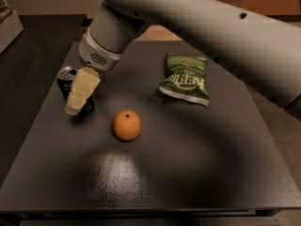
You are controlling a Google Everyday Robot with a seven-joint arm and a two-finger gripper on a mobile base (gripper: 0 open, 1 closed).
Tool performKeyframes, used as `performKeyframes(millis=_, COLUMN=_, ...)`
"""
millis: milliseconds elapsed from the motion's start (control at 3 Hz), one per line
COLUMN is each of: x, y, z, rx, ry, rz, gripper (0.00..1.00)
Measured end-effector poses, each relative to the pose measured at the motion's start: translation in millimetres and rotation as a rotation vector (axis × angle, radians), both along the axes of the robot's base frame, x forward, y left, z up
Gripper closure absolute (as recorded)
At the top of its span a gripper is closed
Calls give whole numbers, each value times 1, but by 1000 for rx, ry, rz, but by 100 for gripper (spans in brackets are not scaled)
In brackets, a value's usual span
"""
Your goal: Pick pepsi can
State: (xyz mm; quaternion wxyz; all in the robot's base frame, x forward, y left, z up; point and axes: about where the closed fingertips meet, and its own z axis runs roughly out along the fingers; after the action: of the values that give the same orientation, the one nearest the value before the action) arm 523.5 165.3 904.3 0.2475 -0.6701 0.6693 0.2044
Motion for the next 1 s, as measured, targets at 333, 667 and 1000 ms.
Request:
performKeyframes(millis=333, x=0, y=17, z=-4, rx=23, ry=19, rz=21, gripper=0)
performKeyframes(millis=667, x=3, y=21, z=-5, rx=36, ry=32, rz=19, gripper=16)
performKeyframes(millis=1000, x=8, y=18, z=1, rx=51, ry=22, rz=11, gripper=39)
